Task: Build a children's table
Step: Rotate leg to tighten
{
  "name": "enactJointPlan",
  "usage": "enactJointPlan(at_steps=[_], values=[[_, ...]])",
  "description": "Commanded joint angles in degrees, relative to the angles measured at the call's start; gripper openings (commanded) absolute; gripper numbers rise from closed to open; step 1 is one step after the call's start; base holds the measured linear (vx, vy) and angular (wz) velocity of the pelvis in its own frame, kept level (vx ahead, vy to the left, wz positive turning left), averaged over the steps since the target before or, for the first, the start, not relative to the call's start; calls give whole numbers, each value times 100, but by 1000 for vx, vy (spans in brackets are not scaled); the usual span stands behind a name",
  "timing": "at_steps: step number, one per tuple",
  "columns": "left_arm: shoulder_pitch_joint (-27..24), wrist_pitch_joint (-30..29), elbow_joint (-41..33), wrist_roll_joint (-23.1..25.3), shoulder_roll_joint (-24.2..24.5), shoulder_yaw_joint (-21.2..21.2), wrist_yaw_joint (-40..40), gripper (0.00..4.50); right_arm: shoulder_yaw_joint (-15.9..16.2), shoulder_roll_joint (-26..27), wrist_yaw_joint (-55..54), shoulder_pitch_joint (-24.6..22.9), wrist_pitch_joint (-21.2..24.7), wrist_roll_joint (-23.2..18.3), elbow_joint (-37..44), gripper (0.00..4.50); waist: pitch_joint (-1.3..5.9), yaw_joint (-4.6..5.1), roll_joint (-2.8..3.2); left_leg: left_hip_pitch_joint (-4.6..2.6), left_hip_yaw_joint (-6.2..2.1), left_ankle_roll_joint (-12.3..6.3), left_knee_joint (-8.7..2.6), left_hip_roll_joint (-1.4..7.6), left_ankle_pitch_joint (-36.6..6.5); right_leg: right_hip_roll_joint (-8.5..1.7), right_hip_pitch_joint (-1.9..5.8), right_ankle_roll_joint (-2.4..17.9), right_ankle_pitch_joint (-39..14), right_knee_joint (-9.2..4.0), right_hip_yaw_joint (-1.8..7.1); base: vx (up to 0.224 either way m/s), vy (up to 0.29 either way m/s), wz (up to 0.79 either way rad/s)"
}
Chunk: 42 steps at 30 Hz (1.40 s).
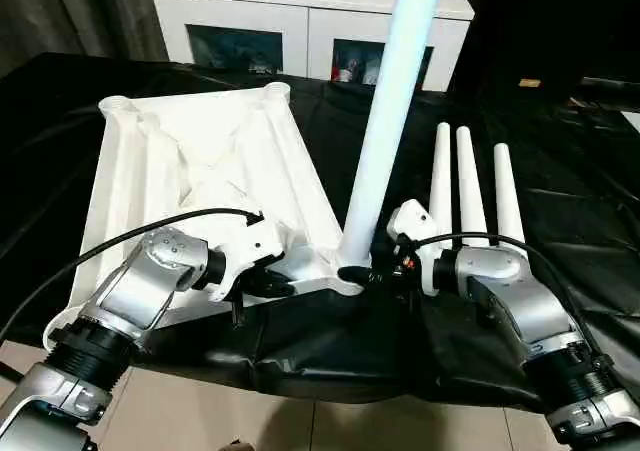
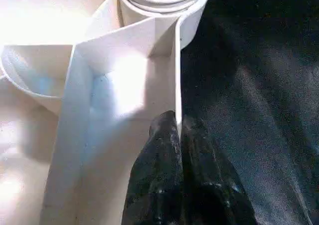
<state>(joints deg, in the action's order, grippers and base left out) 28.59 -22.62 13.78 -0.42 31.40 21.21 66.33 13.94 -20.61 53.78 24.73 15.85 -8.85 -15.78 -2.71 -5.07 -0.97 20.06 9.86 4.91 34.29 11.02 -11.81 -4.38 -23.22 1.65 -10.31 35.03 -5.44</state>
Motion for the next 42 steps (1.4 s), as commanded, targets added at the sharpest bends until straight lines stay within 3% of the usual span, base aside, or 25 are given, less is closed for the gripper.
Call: enactJointPlan(at_steps=[1, 11, 13, 15, 16, 19, 22, 24, 27, 30, 32, 35, 37, 42], values=[[-18, 20, -144, -45, -13, 149, 159, 0, 54, -42, 138, -1, 63, -17, 53, 258, 348, 26, 39, -12, -49, -214, -427, 236, -748, -425, 348, 1239, -759, -353, 369, 0, 0, 0], [-45, -55, -148, 4, 32, 198, 222, 0, 121, -67, 70, -78, 110, 111, -48, 242, 341, 26, 49, -20, -56, -178, -435, 240, -830, -422, 343, 1187, -940, -373, 364, 0, 0, 0], [172, -184, 305, 133, -407, -84, -663, 0, -138, 351, -976, 71, 266, 301, -614, 242, 310, 57, 47, -3, -54, -97, -450, 237, -900, -413, 328, 1160, -1121, -400, 362, 0, 0, 0], [383, -358, 671, 212, -779, -309, -1371, 0, -387, 709, -1756, 186, 361, 346, -999, 241, 293, 65, 40, -46, -44, -7, -453, 219, -1147, -423, 299, 1071, -1602, -471, 357, 0, 0, 0], [437, -407, 756, 227, -868, -356, -1528, 0, -456, 803, -1940, 213, 383, 338, -1085, 241, 316, 68, 25, -58, -74, 89, -450, 208, -1250, -453, 319, 901, -2083, -518, 344, 0, 0, 0], [664, -586, 1094, 235, -1276, -541, -2155, 0, -781, 1231, -2922, 361, 588, 318, -1438, 240, 299, 80, 34, -56, -80, 104, -466, 208, -1381, -446, 285, 717, -2372, -564, 339, 0, 0, 0], [1066, -517, 1738, 251, -2067, -863, -3441, 0, -1273, 1917, -4460, 679, 633, 214, -2103, 240, 312, 105, 48, -72, -86, 156, -455, 181, -1414, -436, 256, 635, -2457, -600, 324, 0, 0, 0], [1136, -446, 1855, 267, -2197, -875, -3600, 0, -1387, 2042, -4773, 769, 568, 196, -2271, 232, 324, 101, 70, -84, -84, 137, -455, 184, -1392, -437, 231, 631, -2310, -600, 334, 0, 0, 0], [1313, -135, 2167, 332, -2642, -846, -3964, 0, -1586, 2482, -5193, 1054, 257, 102, -2826, 218, 346, 109, 57, -49, -76, 97, -460, 191, -1279, -423, 255, 697, -1825, -546, 340, 0, 0, 0], [1373, 38, 2271, 384, -2723, -773, -3943, 0, -1510, 2569, -5014, 1136, 149, 169, -2916, 218, 353, 102, 32, -15, -77, 41, -460, 194, -1168, -426, 294, 741, -1561, -510, 337, 0, 0, 0], [1411, 204, 2372, 403, -2647, -713, -3810, 0, -1536, 2526, -4930, 1146, 7, 190, -2809, 281, 352, 91, 36, -7, -70, -13, -462, 196, -1067, -428, 302, 776, -1396, -491, 343, 0, 0, 0], [1421, 289, 2436, 412, -2593, -698, -3780, 0, -1553, 2475, -4932, 1156, -59, 197, -2769, 309, 351, 111, 34, 13, -77, -41, -470, 191, -1108, -439, 321, 770, -1457, -499, 344, 0, 0, 0], [1438, 417, 2545, 411, -2536, -709, -3706, 0, -1581, 2395, -5028, 1205, -203, 293, -2787, 328, 364, 161, 43, 27, -74, -67, -448, 189, -986, -448, 331, 887, -1309, -476, 346, 0, 0, 0], [1509, 875, 2783, 462, -2463, -730, -3620, 0, -1404, 2133, -5081, 1064, -209, 575, -2238, 353, 334, 145, 36, 19, -52, -149, -443, 179, -907, -430, 321, 880, -1371, -497, 348, 0, 0, 0]])
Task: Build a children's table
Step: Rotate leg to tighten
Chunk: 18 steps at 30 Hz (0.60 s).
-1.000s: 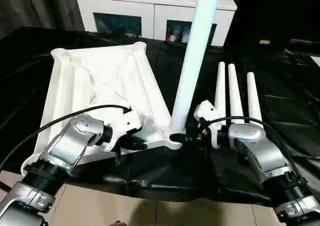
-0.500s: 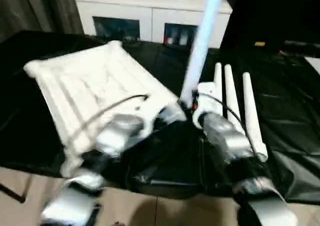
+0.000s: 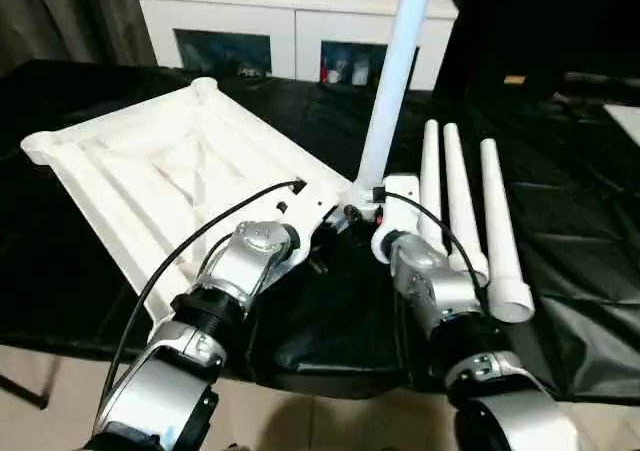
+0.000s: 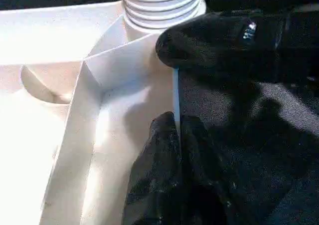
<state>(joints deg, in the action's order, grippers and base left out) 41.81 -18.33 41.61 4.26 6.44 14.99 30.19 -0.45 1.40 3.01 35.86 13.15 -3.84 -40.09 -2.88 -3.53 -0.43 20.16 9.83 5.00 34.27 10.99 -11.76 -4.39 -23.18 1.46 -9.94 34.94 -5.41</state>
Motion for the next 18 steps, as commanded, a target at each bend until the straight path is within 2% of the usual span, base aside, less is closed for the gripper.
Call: enactJointPlan(at_steps=[1, 2, 3, 4, 5, 6, 10, 11, 12, 13, 14, 16, 17, 18], values=[[241, 641, 117, 29, 14, -152, -193, 0, 86, -118, 123, -135, 116, 77, 455, 353, 359, -11, -23, 10, -56, -156, -444, 190, -900, -437, 328, 895, -1415, -470, 345, 0, 0, 0], [283, 782, 211, 51, 1, -180, -335, 0, 118, -151, 216, -191, 148, 84, 627, 353, 359, -22, -21, 5, -50, -191, -436, 187, -884, -434, 324, 855, -1402, -476, 349, 0, 0, 0], [318, 957, 292, -1, -22, -229, -321, 27, 139, -174, 279, -238, 177, 83, 776, 361, 349, -28, 1, 21, -58, -222, -442, 178, -845, -428, 332, 814, -1419, -485, 345, 0, 0, 0], [363, 1060, 333, -67, -29, -303, -314, 55, 164, -211, 335, -298, 203, 85, 967, 365, 346, -20, -8, 23, -53, -244, -438, 173, -851, -423, 334, 796, -1457, -498, 345, 0, 0, 0], [384, 1066, 321, -163, -34, -370, -206, 55, 186, -235, 405, -342, 211, 70, 1097, 365, 354, -32, 25, 23, -64, -248, -434, 174, -823, -437, 343, 817, -1430, -491, 345, 0, 0, 0], [407, 1045, 275, -277, -48, -487, -184, 62, 212, -259, 486, -390, 227, 48, 1246, 365, 378, -35, 34, 26, -65, -257, -424, 193, -694, -446, 347, 909, -1215, -457, 351, 0, 0, 0], [416, 1038, 0, -486, 61, -723, -57, 103, 380, -372, 825, -525, 376, -22, 1662, 365, 386, -4, 54, 49, -68, -363, -406, 206, -452, -423, 366, 1209, -465, -355, 340, 0, 0, 0], [326, 810, -264, -619, 173, -825, 91, 103, 463, -419, 966, -597, 510, -46, 1850, 365, 386, -8, 88, 37, -68, -373, -406, 210, -455, -427, 354, 1244, -424, -356, 339, 0, 0, 0], [285, 713, -383, -673, 220, -866, 146, 106, 493, -438, 1020, -622, 560, -58, 1915, 365, 380, 1, 69, 42, -62, -391, -400, 216, -453, -427, 373, 1311, -297, -336, 345, 0, 0, 0], [113, 334, -858, -858, 413, -989, 377, 113, 588, -501, 1170, -685, 685, -71, 2088, 365, 379, 0, 80, 44, -68, -389, -405, 231, -433, -444, 382, 1384, -204, -303, 348, 0, 0, 0], [33, 216, -1058, -906, 523, -1013, 488, 124, 627, -523, 1244, -722, 732, -77, 2178, 365, 371, 10, 101, 52, -65, -396, -407, 224, -439, -431, 374, 1385, -216, -315, 347, 0, 0, 0], [-175, -63, -1557, -1069, 824, -1094, 786, 137, 681, -549, 1359, -787, 840, -100, 2332, 365, 384, 24, 115, 4, -45, -356, -390, 216, -490, -413, 348, 1423, -198, -311, 356, 0, 0, 0], [-235, -135, -1696, -1125, 909, -1124, 871, 144, 692, -554, 1383, -804, 876, -108, 2372, 365, 382, 29, 114, 14, -62, -331, -406, 240, -471, -429, 364, 1444, -167, -287, 359, 0, 0, 0], [-441, -255, -2134, -1284, 1267, -1212, 1209, 144, 736, -568, 1461, -841, 905, -120, 2410, 365, 378, 29, 112, 12, -60, -299, -412, 243, -499, -429, 354, 1440, -213, -282, 355, 0, 0, 0]])
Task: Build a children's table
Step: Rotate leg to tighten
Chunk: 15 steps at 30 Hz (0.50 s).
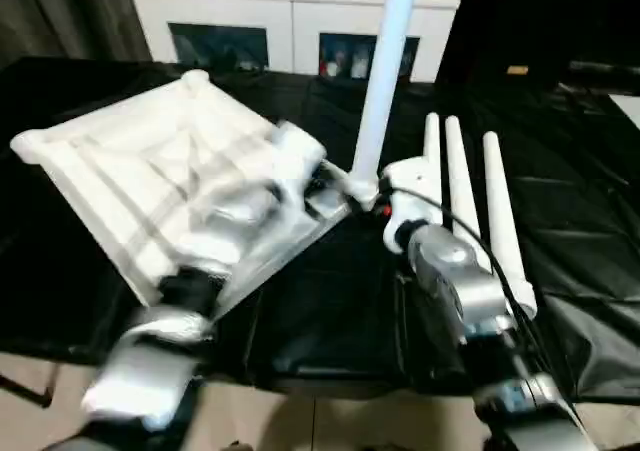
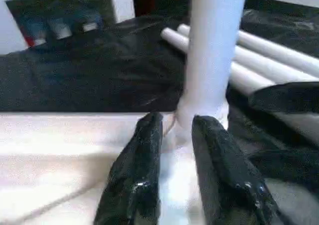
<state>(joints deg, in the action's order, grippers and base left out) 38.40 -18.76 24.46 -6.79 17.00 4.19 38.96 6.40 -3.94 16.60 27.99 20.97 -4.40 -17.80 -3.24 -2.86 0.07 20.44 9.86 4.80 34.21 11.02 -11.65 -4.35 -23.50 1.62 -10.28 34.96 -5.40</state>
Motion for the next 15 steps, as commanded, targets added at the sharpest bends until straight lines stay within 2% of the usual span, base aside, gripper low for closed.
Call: enactJointPlan(at_steps=[1, 2, 3, 4, 6, 7, 8, 9, 10, 11, 12, 15], values=[[-161, -242, -544, -223, 315, -157, 430, 152, 66, -38, 125, -66, 129, -67, 191, 365, 405, -23, 77, -13, -55, -267, -410, 230, -540, -413, 373, 1411, -221, -294, 354, 0, 0, 0], [-250, -284, -721, -308, 499, -223, 572, 177, 94, -44, 157, -94, 140, -62, 216, 365, 393, -12, 90, -36, -49, -172, -417, 225, -669, -402, 358, 1376, -344, -310, 357, 0, 0, 0], [-388, -333, -964, -393, 823, -334, 791, 177, 139, -41, 195, -125, 156, -54, 226, 365, 385, -8, 45, -33, -41, -161, -426, 221, -698, -393, 357, 1357, -404, -322, 358, 0, 0, 0], [-466, -406, -1094, -399, 1028, -396, 888, 177, 166, -41, 218, -145, 185, -51, 246, 365, 367, -13, 86, -37, -49, -93, -446, 230, -820, -395, 343, 1329, -570, -321, 361, 0, 0, 0], [-748, -734, -1467, -353, 1721, -590, 1163, 177, 251, -30, 256, -206, 276, -21, 318, 365, 357, -14, 77, -51, -56, -11, -460, 231, -934, -394, 330, 1244, -728, -320, 365, 0, 0, 0], [-817, -815, -1522, -319, 1874, -617, 1215, 177, 266, -28, 275, -214, 294, -22, 334, 365, 342, 1, 79, -36, -60, 21, -473, 227, -983, -390, 340, 1202, -807, -319, 367, 0, 0, 0], [-860, -865, -1555, -297, 1968, -634, 1247, 177, 275, -26, 286, -220, 306, -23, 343, 365, 334, 16, 99, -57, -63, 74, -480, 220, -1080, -382, 320, 1131, -977, -338, 368, 0, 0, 0], [-1036, -894, -1615, -139, 2330, -677, 1325, 177, 308, -24, 309, -223, 338, -4, 349, 365, 322, 31, 91, -62, -62, 106, -482, 212, -1167, -379, 310, 1092, -1113, -369, 376, 0, 0, 0], [-1175, -922, -1663, -22, 2603, -706, 1372, 177, 330, -24, 329, -224, 363, 9, 352, 365, 313, 41, 106, -62, -69, 129, -498, 220, -1244, -383, 299, 1042, -1236, -367, 383, 0, 0, 0], [-1265, -1004, -1701, 17, 2775, -741, 1384, 177, 341, -21, 339, -229, 378, 16, 357, 365, 307, 54, 91, -59, -68, 145, -505, 216, -1281, -373, 300, 1015, -1296, -368, 381, 0, 0, 0], [-1355, -1091, -1675, 101, 2994, -799, 1367, 177, 356, -18, 346, -226, 388, 28, 343, 365, 310, 41, 109, -90, -66, 158, -503, 216, -1319, -376, 278, 1002, -1342, -382, 384, 0, 0, 0], [-1627, -1348, -1392, 703, 3791, -793, 971, 177, 412, -19, 357, -237, 399, 65, 306, 365, 305, 58, 92, -60, -84, 186, -519, 205, -1319, -361, 293, 945, -1267, -360, 388, 0, 0, 0]])
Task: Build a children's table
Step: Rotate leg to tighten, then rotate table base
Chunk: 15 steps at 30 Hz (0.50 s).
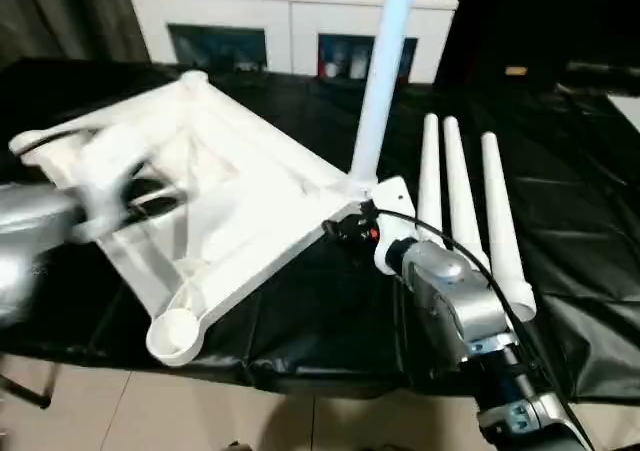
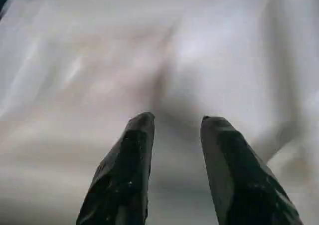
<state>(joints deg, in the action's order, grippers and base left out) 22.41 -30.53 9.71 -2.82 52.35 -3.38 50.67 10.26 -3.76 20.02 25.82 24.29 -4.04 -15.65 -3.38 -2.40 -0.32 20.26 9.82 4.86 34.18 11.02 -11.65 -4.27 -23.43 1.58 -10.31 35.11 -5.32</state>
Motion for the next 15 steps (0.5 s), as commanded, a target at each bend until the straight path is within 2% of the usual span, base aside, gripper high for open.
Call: enactJointPlan(at_steps=[1, 2, 5, 8, 10, 12, 15], values=[[-77, -294, 121, 464, 420, 10, -337, 177, 37, -39, 16, -29, 77, 35, 89, 365, 326, 23, 147, -70, -85, 204, -511, 212, -1344, -365, 271, 932, -1225, -370, 380, 0, 0, 0], [-103, -419, 138, 533, 505, 29, -408, 177, 50, -46, 17, -35, 83, 47, 86, 365, 319, 25, 130, -72, -87, 201, -512, 213, -1337, -374, 268, 941, -1219, -377, 382, 0, 0, 0], [-192, -1008, 130, 768, 742, 192, -538, 177, 96, -59, 26, -58, 105, 91, 60, 365, 322, 7, 143, -84, -86, 233, -506, 219, -1281, -386, 264, 1065, -1061, -350, 390, 0, 0, 0], [-291, -1152, 72, 787, 769, 301, -416, 177, 115, -56, 24, -61, 115, 120, 27, 365, 333, -12, 143, -78, -77, 244, -499, 211, -1197, -389, 271, 1139, -877, -339, 395, 0, 0, 0], [-481, -1288, -127, 698, 578, 491, -281, 177, 133, -20, 21, -64, 101, 133, -24, 365, 340, -10, 136, -63, -80, 239, -495, 213, -1139, -402, 290, 1178, -775, -326, 397, 0, 0, 0], [-503, -1346, -239, 591, 406, 575, -277, 177, 151, 8, 7, -61, 94, 127, -49, 365, 344, -23, 139, -79, -66, 227, -483, 207, -1134, -402, 280, 1220, -774, -333, 402, 0, 0, 0], [-505, -1563, -491, 454, 129, 770, -226, 177, 196, 76, -4, -46, 61, 134, -132, 365, 349, -47, 131, -65, -68, 231, -479, 204, -1100, -403, 297, 1247, -722, -322, 400, 0, 0, 0]])
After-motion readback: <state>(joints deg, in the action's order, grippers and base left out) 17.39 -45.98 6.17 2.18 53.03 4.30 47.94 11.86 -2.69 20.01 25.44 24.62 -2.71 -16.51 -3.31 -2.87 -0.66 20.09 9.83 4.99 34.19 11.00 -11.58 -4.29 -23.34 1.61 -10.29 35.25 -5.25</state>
